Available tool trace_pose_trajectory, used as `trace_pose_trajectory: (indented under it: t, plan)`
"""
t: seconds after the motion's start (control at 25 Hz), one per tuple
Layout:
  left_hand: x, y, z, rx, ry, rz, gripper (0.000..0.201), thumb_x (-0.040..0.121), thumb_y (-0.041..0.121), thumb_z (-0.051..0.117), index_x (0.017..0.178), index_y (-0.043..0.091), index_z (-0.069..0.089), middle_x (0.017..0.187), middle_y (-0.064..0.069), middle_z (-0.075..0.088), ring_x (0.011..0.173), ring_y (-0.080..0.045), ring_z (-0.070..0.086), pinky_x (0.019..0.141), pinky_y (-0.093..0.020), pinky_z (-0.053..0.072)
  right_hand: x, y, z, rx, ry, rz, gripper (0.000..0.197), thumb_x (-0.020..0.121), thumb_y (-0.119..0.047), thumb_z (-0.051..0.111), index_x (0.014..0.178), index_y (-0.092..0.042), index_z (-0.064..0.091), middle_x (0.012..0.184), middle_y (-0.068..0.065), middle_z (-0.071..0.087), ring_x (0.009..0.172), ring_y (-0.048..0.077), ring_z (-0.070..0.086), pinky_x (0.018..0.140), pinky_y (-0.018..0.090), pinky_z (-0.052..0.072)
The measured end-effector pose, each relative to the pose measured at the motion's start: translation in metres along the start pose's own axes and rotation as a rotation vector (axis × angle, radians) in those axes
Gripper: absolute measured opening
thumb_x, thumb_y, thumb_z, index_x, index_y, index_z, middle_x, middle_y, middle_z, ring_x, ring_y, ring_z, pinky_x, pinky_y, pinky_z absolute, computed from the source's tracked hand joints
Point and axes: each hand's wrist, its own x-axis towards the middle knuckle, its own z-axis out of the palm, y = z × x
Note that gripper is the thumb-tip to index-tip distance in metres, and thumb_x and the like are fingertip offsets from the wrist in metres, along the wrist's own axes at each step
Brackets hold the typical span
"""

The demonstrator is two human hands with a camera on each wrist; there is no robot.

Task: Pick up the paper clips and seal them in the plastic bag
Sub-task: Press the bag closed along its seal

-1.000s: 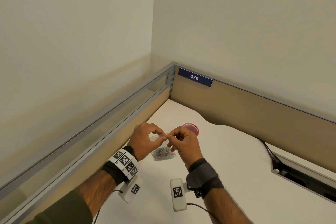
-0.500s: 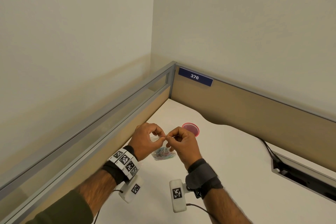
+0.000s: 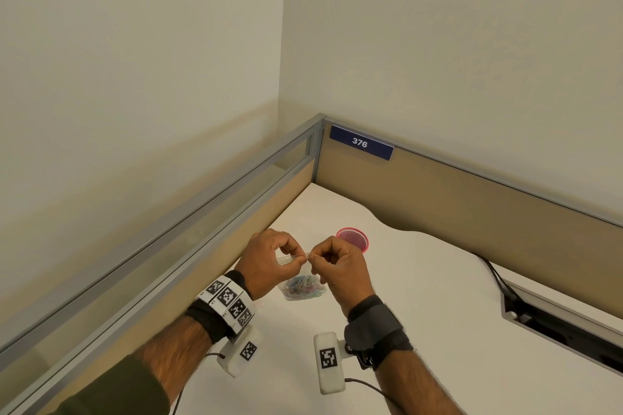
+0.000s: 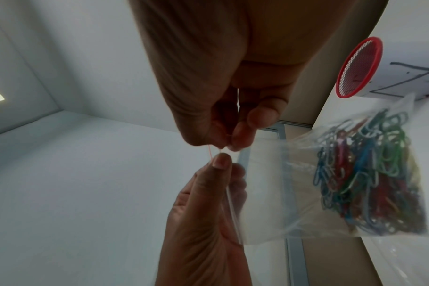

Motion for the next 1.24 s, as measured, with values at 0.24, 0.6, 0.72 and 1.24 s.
trace_pose_trajectory:
  t: [0.24, 0.6, 0.72, 1.24]
  plan:
    - [-0.008, -0.018, -0.014, -0.015, 0.013, -0.052, 0.024, 0.081, 0.016, 0.080, 0.074, 0.033, 0.064, 0.080, 0.012, 0.065, 0.078, -0.003, 0.059, 0.064, -0.009, 0.043, -0.001, 0.000, -0.004, 0.033, 0.006, 0.008, 0.001, 0.080, -0.002, 0.065, 0.080, -0.001, 0.065, 0.080, 0.020, 0.066, 0.066, 0.019, 0.060, 0.058, 0.019, 0.051]
    - [-0.010, -0.037, -0.022, -0.125, 0.016, -0.094, 0.014, 0.084, 0.018, 0.079, 0.078, 0.029, 0.073, 0.084, 0.019, 0.074, 0.080, -0.004, 0.067, 0.070, -0.009, 0.051, -0.001, 0.004, -0.010, 0.066, 0.047, 0.020, 0.001, 0.079, -0.001, 0.066, 0.078, -0.001, 0.066, 0.081, 0.015, 0.067, 0.068, 0.011, 0.059, 0.060, 0.021, 0.052]
    - [-0.010, -0.039, -0.021, -0.163, 0.003, -0.116, 0.008, 0.086, 0.020, 0.077, 0.082, 0.025, 0.072, 0.086, 0.018, 0.074, 0.081, -0.002, 0.068, 0.072, -0.008, 0.050, -0.001, 0.003, -0.012, 0.112, 0.050, 0.037, 0.003, 0.080, 0.001, 0.067, 0.080, 0.003, 0.066, 0.083, 0.016, 0.068, 0.073, 0.017, 0.065, 0.062, 0.030, 0.059]
    - [-0.018, -0.050, 0.008, -0.616, 0.135, -0.350, 0.022, 0.101, 0.018, 0.055, 0.088, 0.003, 0.064, 0.077, -0.009, 0.074, 0.064, -0.025, 0.070, 0.068, -0.034, 0.060, 0.000, 0.000, -0.004, 0.178, 0.025, 0.058, 0.010, 0.080, 0.003, 0.068, 0.082, 0.009, 0.060, 0.072, 0.007, 0.069, 0.070, 0.017, 0.068, 0.073, 0.031, 0.061]
